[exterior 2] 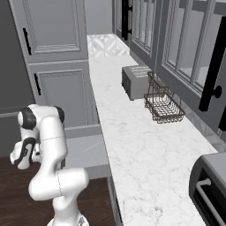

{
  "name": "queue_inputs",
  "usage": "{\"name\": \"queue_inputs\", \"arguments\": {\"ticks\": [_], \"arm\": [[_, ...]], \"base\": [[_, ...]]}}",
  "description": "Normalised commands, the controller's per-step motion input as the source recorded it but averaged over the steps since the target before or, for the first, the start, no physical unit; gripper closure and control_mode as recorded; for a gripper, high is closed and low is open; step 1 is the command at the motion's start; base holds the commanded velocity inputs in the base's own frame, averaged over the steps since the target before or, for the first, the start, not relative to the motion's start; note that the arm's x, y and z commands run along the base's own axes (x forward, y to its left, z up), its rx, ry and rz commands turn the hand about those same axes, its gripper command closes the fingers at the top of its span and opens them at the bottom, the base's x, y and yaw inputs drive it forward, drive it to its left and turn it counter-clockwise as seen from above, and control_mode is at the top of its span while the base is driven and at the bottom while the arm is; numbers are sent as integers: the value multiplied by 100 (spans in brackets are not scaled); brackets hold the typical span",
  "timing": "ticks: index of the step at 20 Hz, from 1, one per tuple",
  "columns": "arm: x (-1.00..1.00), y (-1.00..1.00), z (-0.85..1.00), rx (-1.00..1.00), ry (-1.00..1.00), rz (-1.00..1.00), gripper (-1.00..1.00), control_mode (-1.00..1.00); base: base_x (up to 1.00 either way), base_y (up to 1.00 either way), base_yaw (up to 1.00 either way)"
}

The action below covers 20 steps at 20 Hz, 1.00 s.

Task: Take a straw from the drawer in front and place it inside the glass cup on the dining counter.

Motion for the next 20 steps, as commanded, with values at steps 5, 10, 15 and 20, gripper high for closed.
{"name": "queue_inputs", "arguments": {"ticks": [5, 10, 15, 20], "arm": [[-67, 0, 53, 22, 3, -17, -100, -100], [-43, 25, 51, 23, 3, -23, -100, -100], [-5, 43, -4, 8, -7, -10, -100, -100], [0, 46, -39, 1, -12, -4, -100, -100]], "base": [[0, 0, 0], [0, 0, 0], [0, 0, 0], [0, 0, 0]]}}
